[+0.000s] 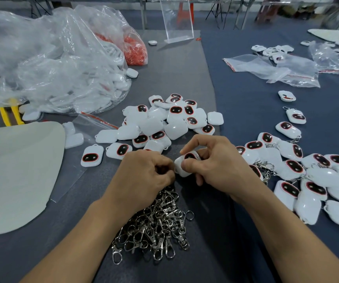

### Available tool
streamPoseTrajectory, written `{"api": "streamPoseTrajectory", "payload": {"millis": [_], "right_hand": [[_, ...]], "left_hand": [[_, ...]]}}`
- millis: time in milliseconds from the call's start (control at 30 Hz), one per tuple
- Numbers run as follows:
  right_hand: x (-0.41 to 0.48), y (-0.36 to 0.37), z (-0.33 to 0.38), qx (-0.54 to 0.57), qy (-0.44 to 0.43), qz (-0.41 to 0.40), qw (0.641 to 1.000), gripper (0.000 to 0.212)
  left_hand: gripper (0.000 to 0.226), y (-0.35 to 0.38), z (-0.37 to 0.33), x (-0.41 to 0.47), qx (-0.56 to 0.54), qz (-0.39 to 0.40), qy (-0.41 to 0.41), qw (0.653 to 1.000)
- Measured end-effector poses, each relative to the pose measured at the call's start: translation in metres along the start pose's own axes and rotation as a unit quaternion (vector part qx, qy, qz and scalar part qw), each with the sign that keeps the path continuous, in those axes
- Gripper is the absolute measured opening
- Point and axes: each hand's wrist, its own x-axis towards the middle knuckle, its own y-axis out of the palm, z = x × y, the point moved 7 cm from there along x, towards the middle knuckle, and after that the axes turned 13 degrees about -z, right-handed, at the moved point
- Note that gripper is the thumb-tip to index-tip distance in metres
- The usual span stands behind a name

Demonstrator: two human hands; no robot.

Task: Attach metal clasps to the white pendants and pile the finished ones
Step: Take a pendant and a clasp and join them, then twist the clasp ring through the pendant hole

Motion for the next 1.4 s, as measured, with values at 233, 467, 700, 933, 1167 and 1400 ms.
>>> {"api": "streamPoseTrajectory", "payload": {"millis": [233, 467, 700, 933, 1167, 1400], "right_hand": [[0.0, 0.002, -0.007, 0.086, 0.049, -0.015, 0.995, 0.017], [-0.001, 0.001, -0.007, 0.227, 0.136, 0.003, 0.964, 0.013], [-0.006, 0.003, -0.001, 0.233, 0.131, 0.004, 0.964, 0.015], [-0.014, 0.012, 0.008, 0.318, 0.137, -0.056, 0.937, 0.014], [-0.017, 0.015, 0.01, 0.403, 0.177, -0.055, 0.896, 0.01], [-0.024, 0.012, 0.016, 0.409, 0.135, -0.087, 0.898, 0.013]], "left_hand": [[0.007, -0.008, -0.006, -0.004, 0.002, -0.061, 0.014, 0.998], [0.026, -0.014, -0.005, -0.002, -0.091, -0.079, 0.0, 0.993], [0.006, -0.013, -0.01, -0.005, -0.092, -0.052, 0.007, 0.994], [0.008, -0.026, -0.007, -0.006, -0.085, -0.125, -0.01, 0.989], [0.017, -0.017, -0.001, -0.002, -0.286, -0.111, -0.138, 0.942], [0.005, -0.027, -0.01, -0.001, -0.191, -0.125, -0.06, 0.972]]}}
